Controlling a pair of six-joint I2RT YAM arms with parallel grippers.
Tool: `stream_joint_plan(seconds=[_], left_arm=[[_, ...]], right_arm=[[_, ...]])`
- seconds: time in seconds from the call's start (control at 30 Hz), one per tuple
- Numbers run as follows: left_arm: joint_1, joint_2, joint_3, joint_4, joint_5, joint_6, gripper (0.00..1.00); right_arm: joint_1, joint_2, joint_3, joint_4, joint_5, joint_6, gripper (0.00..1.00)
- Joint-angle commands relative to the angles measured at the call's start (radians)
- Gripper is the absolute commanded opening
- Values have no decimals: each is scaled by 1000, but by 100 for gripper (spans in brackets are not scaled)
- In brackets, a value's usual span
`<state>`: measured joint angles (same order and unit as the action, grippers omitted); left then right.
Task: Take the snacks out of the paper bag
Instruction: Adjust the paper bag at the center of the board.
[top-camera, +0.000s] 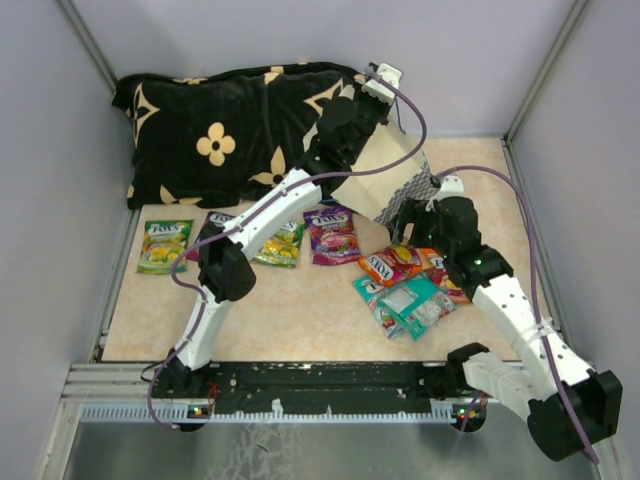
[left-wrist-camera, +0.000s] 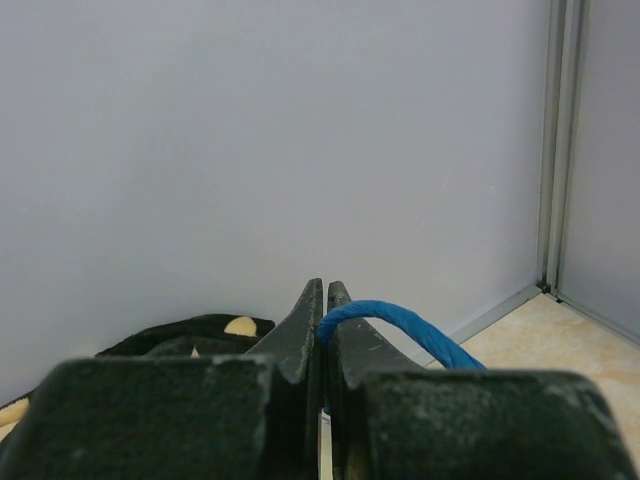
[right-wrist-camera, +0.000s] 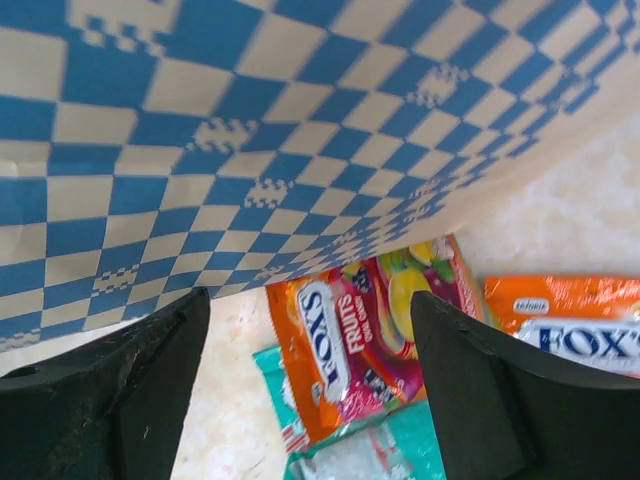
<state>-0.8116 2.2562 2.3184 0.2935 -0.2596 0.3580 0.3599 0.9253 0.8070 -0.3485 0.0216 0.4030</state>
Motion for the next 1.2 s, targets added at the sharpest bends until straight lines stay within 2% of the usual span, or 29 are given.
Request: stream_joint_plan(seconds=[0.0,0.07,0.17,0.27,0.33,0.43,0.5,0.67,0.87,1.17], left_arm=[[4,11,37,55,15,16,0],[3,16,37,51,18,24,0],[3,23,33,50,19,43,0],[4,28,26,50,21,61,0],[5,25,13,52,23,66,0],[5,20,-6,49,30,71,0],[5,16,-13,50,30,76,0],[7,3,-27,53,31,75,0],[8,-7,-39,48,48,44,0],[8,-12,-34,41,57,42,0]], right_arm=[[7,21,76,191,15,-183,82],[8,15,102,196,-60,-260,83],[8,23,217,93,-224,-377,87],[8,49,324,-22,-169,-433,87],[5,35,350,-22,-113,-458,87],[-28,10,367,28,-154,-459,92],[-45,39,417,18,-176,-448,91],[-59,152,511,-54,-90,-458,83],[-150,297,600,-46,-161,-423,74],[-174,474,772,-77,-157,-434,52]])
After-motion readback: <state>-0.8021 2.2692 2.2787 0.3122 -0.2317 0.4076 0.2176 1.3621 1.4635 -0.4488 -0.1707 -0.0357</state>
